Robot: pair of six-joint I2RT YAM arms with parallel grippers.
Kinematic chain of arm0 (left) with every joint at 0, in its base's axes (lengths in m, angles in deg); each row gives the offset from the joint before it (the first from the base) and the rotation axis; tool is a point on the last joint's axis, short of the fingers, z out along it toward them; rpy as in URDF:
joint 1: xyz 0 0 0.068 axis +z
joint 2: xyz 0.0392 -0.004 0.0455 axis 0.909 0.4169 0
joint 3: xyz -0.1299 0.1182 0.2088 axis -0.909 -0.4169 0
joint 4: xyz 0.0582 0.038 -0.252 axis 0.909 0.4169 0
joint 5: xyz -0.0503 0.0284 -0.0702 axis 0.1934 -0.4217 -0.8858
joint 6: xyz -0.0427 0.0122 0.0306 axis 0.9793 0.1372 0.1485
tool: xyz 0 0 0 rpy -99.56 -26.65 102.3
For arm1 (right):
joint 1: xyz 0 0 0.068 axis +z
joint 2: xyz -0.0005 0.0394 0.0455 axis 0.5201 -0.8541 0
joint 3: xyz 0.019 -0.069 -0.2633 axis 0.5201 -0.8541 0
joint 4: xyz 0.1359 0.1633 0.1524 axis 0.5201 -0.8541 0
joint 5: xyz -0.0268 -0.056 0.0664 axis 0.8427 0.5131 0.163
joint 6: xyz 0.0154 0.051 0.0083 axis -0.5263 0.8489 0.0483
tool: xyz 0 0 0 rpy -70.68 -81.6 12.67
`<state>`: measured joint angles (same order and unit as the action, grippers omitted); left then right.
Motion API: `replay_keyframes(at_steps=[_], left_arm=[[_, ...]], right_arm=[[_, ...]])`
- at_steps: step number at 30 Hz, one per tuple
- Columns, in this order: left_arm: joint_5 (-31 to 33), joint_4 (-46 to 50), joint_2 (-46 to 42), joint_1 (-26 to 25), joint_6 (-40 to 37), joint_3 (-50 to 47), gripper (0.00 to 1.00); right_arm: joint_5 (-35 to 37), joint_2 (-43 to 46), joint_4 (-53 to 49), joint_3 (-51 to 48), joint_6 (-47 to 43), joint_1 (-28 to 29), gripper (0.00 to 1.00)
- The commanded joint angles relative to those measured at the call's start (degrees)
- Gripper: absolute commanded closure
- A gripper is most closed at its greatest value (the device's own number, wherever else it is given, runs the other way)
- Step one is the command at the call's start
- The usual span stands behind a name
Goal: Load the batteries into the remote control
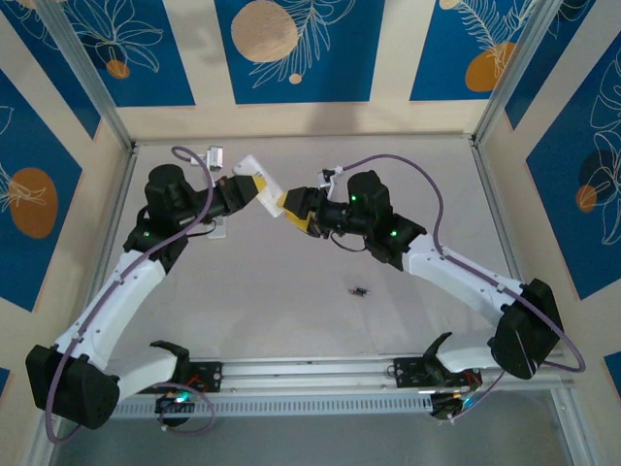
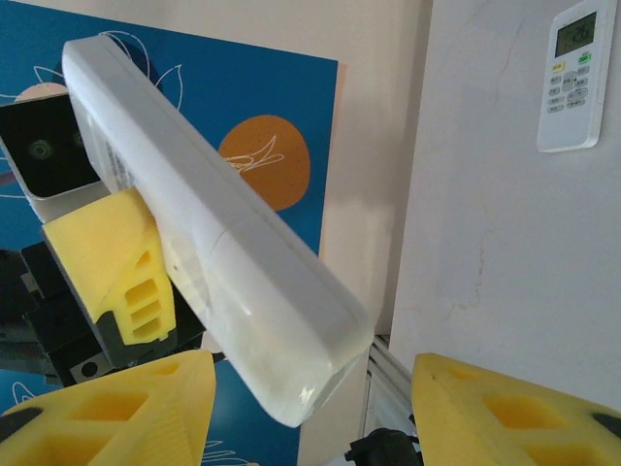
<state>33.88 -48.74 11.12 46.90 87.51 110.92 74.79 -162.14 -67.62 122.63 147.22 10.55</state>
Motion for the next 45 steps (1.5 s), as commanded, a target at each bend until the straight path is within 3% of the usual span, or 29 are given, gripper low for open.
replay_keyframes(at_steps=[1,10,19,26,35,41,45], left_arm=[[-1.66,-2.70,-1.29,-0.67,0.50,1.20,1.00],[-1.64,-5.34,-1.52,-1.33,3.73,0.01,1.00],[0.58,-12.67,-0.19,0.40,13.96,-1.60,1.00],[1.61,-10.17,1.13,3.30,11.71,-1.01,1.00],[2.04,-5.05,0.47,4.44,6.63,-1.71,1.00],[4.07,1.77,-2.98,4.40,1.46,-5.00,1.00],[4.72,5.08,-6.16,4.13,-0.18,-8.81,1.00]], right_arm=[[-0.43,-1.15,1.07,1.04,0.85,-0.32,0.44],[-1.42,-4.60,1.66,3.54,0.42,0.07,0.57],[0.08,-2.18,2.59,-2.11,-1.62,-0.53,0.82],[0.79,3.90,5.35,-9.20,-2.41,-1.19,0.89],[5.37,10.67,-0.27,-14.48,-8.52,-1.79,0.97],[6.29,0.73,-14.81,-10.69,-19.16,-5.63,0.97],[5.76,-10.05,-15.92,-7.15,-24.02,-6.51,0.97]])
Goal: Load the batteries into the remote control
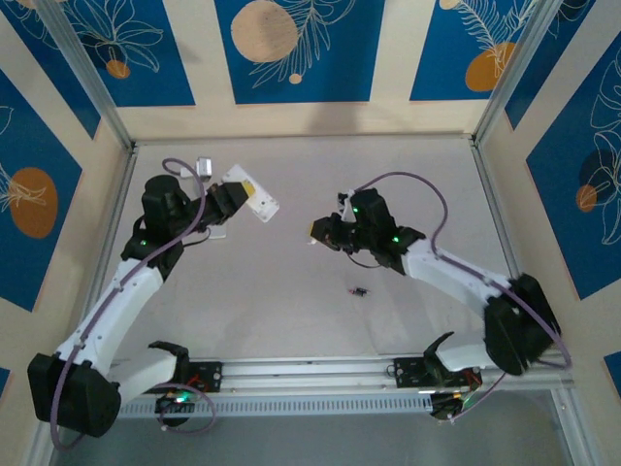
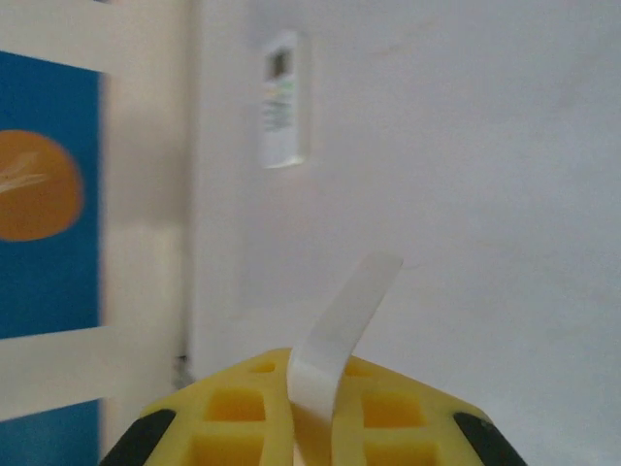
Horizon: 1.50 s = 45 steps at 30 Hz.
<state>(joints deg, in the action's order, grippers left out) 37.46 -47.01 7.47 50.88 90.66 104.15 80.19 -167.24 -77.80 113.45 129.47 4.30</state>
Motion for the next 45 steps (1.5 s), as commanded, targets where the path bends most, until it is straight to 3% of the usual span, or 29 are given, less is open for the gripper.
replay_keyframes(at_steps=[1,6,10,13,18,22,25,28,29,32,35,42,45], left_arm=[[1.11,3.60,-3.13,0.07,-3.24,-2.92,1.00],[1.67,4.80,-5.40,-0.20,-2.96,-5.71,1.00],[1.81,5.15,-5.11,-0.29,-3.44,-5.51,1.00],[1.60,5.48,-4.33,-0.29,-3.87,-4.96,1.00],[1.16,5.41,-3.92,-0.29,-3.97,-5.38,1.00],[0.88,4.75,-3.40,-0.33,-3.92,-5.31,1.00],[0.66,4.28,-3.02,-0.46,-3.92,-5.04,1.00],[0.21,3.57,-2.68,-0.77,-4.10,-4.78,1.00],[-0.17,3.07,-2.59,-0.97,-4.19,-4.65,1.00],[-0.52,2.82,-2.01,-1.98,-4.90,-4.15,1.00],[0.34,2.43,-2.20,-3.38,-5.15,-3.92,1.00],[1.92,1.95,-2.30,-5.65,-4.69,-3.73,1.00],[1.93,2.19,-2.72,-5.82,-4.84,-3.81,1.00]], right_arm=[[0.25,-7.26,-5.41,2.57,-6.36,-0.47,0.97],[-2.77,-18.50,-0.81,4.74,-5.35,-1.51,0.97],[-2.34,-22.06,0.17,4.54,-3.95,-1.62,0.96],[-0.63,-21.94,-4.11,3.68,-3.52,-2.84,0.85],[0.87,-13.45,-8.86,0.12,-7.06,-5.47,0.62],[1.61,-3.31,-12.12,0.73,-14.10,-6.65,0.54],[7.14,5.38,-9.79,1.03,-24.56,-3.74,0.43],[10.53,11.19,-1.22,-1.07,-38.71,1.50,0.20],[11.27,12.28,1.90,-1.96,-44.06,3.93,0.17],[12.54,11.76,5.76,-0.39,-57.83,10.42,0.17],[13.01,8.07,5.91,4.36,-63.56,15.23,0.16],[17.54,-2.21,9.47,11.29,-61.39,17.22,0.16],[15.06,-3.90,9.82,12.31,-59.76,16.75,0.23]])
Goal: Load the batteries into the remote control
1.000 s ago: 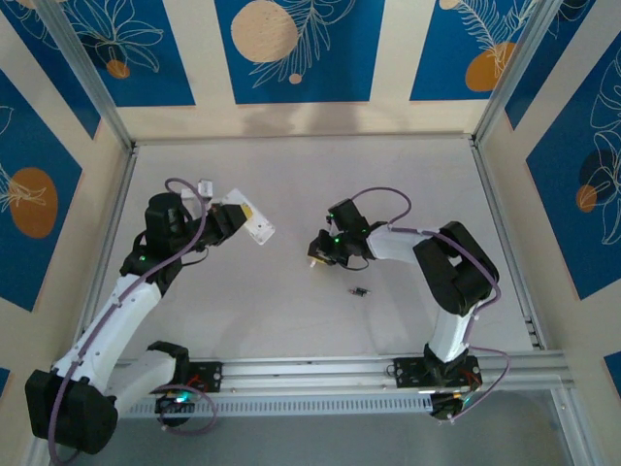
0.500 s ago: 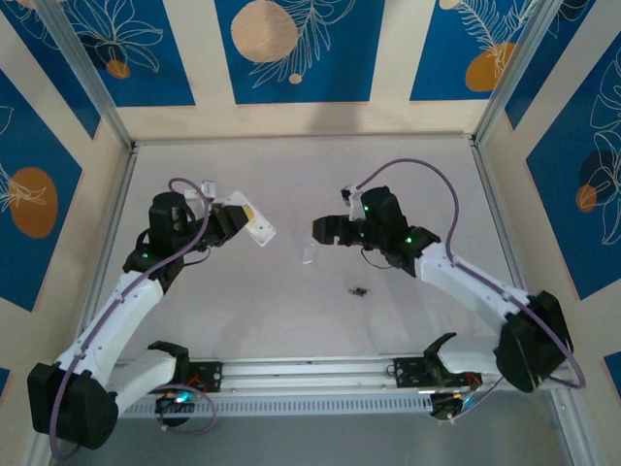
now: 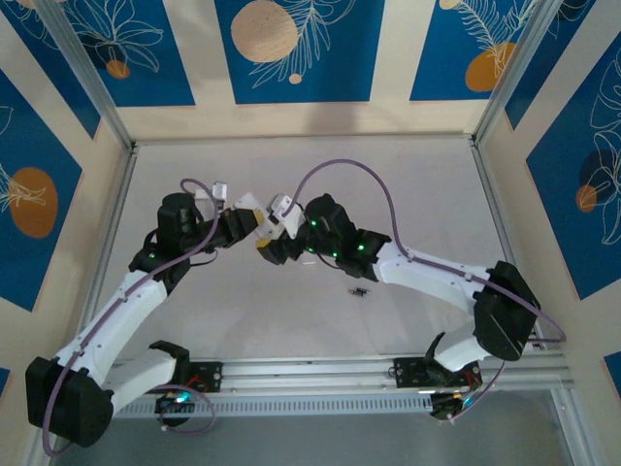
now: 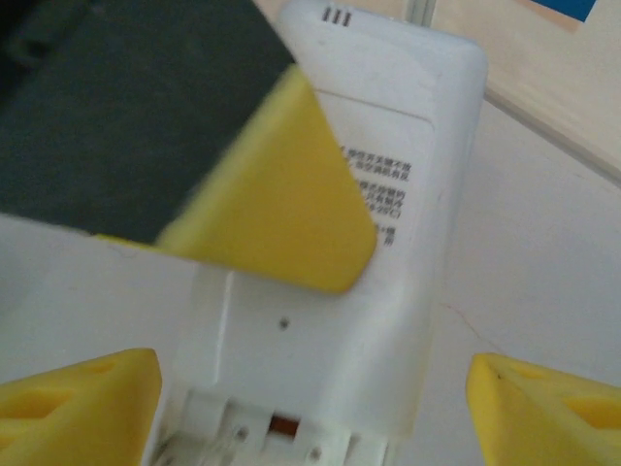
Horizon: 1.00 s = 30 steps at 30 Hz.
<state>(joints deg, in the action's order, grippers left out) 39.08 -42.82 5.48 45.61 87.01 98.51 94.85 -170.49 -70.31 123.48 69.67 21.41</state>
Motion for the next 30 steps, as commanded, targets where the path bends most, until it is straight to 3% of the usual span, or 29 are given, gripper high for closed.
replay_keyframes(at_steps=[1,5,7,9,11,14,17,19,25,30], left_arm=[[0.27,-1.89,-0.92,-0.56,-1.30,1.79,1.00],[0.48,-2.40,-1.38,-0.68,-1.33,1.43,1.00],[0.04,-3.01,-1.34,-0.66,-1.86,1.39,0.96],[1.37,-0.83,-2.16,-0.56,-4.76,2.32,0.59],[6.03,5.17,-4.52,-0.47,-10.84,4.13,0.32],[17.20,14.27,-9.38,-0.47,-20.53,6.46,0.10],[27.92,21.21,-12.11,-0.47,-28.48,7.85,0.03],[31.44,23.16,-12.67,-0.47,-31.62,7.99,0.00],[28.88,19.21,-14.09,-0.47,-33.13,4.53,0.00],[27.90,17.89,-13.69,-0.42,-31.68,3.35,0.00]], right_arm=[[-0.37,-0.83,2.23,2.44,0.67,-0.58,0.27],[-3.89,-0.36,0.27,2.56,2.96,-1.87,0.55],[-4.79,0.54,-1.06,2.06,2.77,-2.32,0.60],[-6.00,2.24,-2.99,0.74,0.53,-2.90,0.61],[-7.04,4.52,-6.30,-0.72,-3.13,-4.13,0.62],[-11.65,7.68,-14.04,-3.21,-11.77,-6.43,0.62],[-13.74,8.07,-24.55,-5.50,-28.05,-4.63,0.62],[-12.05,6.39,-29.40,-6.64,-34.93,-2.39,0.61],[-7.12,-4.00,-31.31,-5.93,-39.20,1.61,0.56],[-4.20,-12.59,-27.33,-5.75,-37.16,1.34,0.50]])
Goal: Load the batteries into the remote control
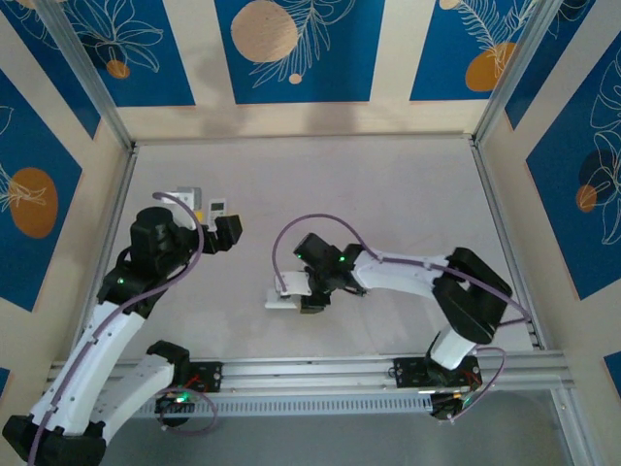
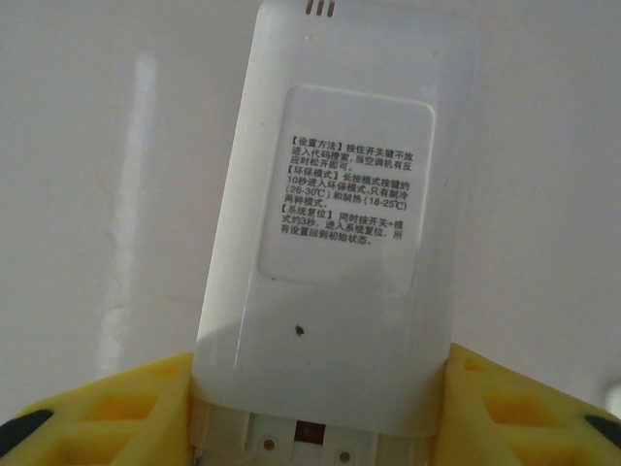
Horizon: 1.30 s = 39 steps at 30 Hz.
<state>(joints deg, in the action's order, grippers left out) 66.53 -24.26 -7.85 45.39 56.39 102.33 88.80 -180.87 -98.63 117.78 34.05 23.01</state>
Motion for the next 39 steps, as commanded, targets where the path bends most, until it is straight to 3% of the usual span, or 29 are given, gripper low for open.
replay_keyframes(at_steps=[1,7,13,16,19,22,25,29,34,39], left_arm=[[0.41,-0.82,-0.26,-0.25,-0.75,-0.67,0.00],[-0.03,-2.12,0.66,-0.25,0.20,-1.38,0.00],[-0.64,-3.63,1.98,-0.25,0.91,-1.47,0.00],[-0.96,-3.94,2.44,-0.25,0.99,-1.38,0.00],[-0.79,-4.12,2.58,-0.25,1.00,-1.73,0.00],[-0.99,-4.16,2.86,-0.25,1.00,-1.88,0.00],[-1.77,-4.61,3.53,-0.25,0.97,-1.82,0.00],[-2.66,-5.53,4.54,-0.25,1.70,-1.72,0.00],[-3.34,-6.70,4.64,-0.25,3.56,-2.83,0.00],[-3.68,-5.93,4.95,-0.25,3.61,-2.70,0.00]], right_arm=[[2.06,-3.27,1.33,-0.08,-1.38,-0.21,0.49],[5.57,-7.08,1.94,-0.59,-2.35,0.45,0.38],[4.05,1.58,0.24,-0.10,2.40,0.13,0.30],[2.90,9.57,2.60,-0.71,14.71,-1.11,0.30],[6.15,16.94,4.95,-2.94,35.83,-4.34,0.31],[9.79,19.88,-6.64,-1.85,58.02,-11.00,0.41],[5.76,20.49,-18.18,-1.58,67.42,-18.16,0.46],[-1.92,20.97,-25.78,-2.10,69.60,-24.55,0.47],[-0.33,19.89,-29.60,-2.53,70.66,-27.39,0.53],[0.22,15.28,-28.32,-4.24,72.17,-27.06,0.54]])
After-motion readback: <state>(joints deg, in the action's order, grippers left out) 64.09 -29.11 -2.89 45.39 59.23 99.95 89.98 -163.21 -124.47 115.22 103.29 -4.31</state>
